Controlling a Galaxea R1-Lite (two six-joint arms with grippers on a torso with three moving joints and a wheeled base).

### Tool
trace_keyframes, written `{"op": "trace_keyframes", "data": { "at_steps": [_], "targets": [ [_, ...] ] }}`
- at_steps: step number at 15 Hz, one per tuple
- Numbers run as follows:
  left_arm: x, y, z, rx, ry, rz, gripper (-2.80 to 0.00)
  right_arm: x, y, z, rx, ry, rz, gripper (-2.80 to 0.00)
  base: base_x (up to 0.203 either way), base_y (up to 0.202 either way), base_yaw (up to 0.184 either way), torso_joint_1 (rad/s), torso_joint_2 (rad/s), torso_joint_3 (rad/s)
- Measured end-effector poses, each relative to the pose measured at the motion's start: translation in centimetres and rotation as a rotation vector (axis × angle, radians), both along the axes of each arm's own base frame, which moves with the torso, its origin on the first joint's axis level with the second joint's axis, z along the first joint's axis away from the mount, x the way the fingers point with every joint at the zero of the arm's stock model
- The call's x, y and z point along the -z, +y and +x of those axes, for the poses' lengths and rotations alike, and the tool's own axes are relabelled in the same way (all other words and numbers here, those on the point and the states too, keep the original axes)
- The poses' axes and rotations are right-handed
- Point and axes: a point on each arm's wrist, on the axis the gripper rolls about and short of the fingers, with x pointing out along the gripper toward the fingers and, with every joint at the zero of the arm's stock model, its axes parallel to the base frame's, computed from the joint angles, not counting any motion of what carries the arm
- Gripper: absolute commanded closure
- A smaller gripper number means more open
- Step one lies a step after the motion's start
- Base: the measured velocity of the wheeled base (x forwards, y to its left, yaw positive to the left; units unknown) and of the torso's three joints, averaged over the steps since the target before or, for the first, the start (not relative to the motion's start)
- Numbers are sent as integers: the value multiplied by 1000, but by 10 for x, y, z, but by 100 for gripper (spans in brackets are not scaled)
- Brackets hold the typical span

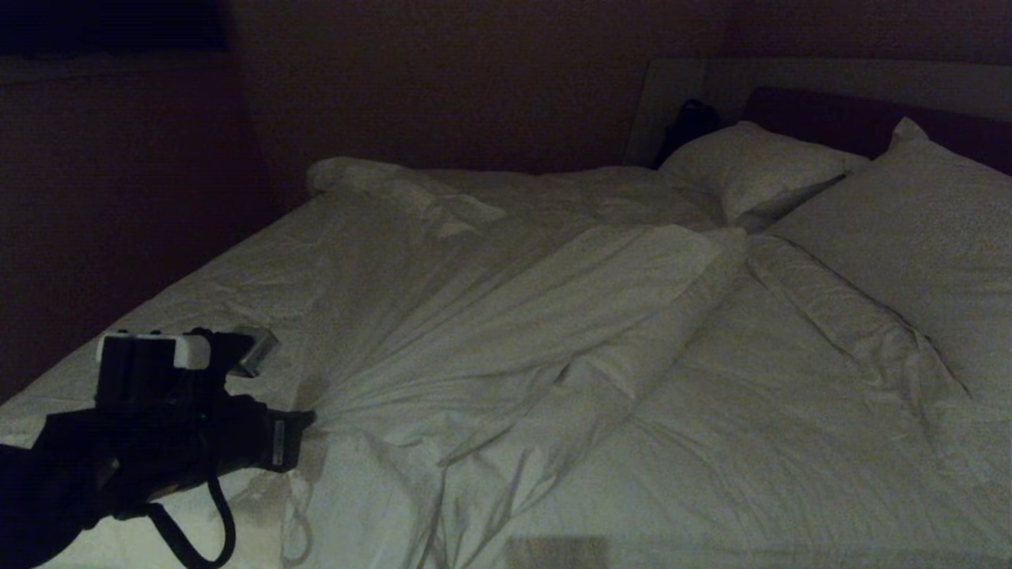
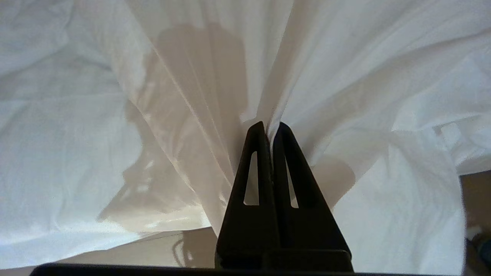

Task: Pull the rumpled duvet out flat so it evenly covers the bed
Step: Flatten the corners of the folded blanket

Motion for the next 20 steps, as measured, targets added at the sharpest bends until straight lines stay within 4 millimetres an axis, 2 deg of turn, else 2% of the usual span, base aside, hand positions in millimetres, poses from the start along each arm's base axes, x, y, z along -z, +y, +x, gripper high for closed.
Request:
{"op": "trace_keyframes", "data": {
  "at_steps": [4, 9, 10, 14, 18, 20],
  "targets": [
    [19, 2, -21, -1, 45, -8, 0, 0, 0, 0, 0, 0, 0, 0, 0, 0, 0, 0, 0, 0],
    [28, 2, -27, -23, 59, -40, 0, 0, 0, 0, 0, 0, 0, 0, 0, 0, 0, 0, 0, 0],
    [28, 2, -27, -23, 63, -41, -280, 0, 0, 0, 0, 0, 0, 0, 0, 0, 0, 0, 0, 0],
    [26, 2, -24, -19, 49, -43, -280, 0, 0, 0, 0, 0, 0, 0, 0, 0, 0, 0, 0, 0],
    [13, 1, -18, -22, -75, -66, -280, 0, 0, 0, 0, 0, 0, 0, 0, 0, 0, 0, 0, 0],
    [-2, 1, -11, -34, -180, -94, -280, 0, 0, 0, 0, 0, 0, 0, 0, 0, 0, 0, 0, 0]
  ]
}}
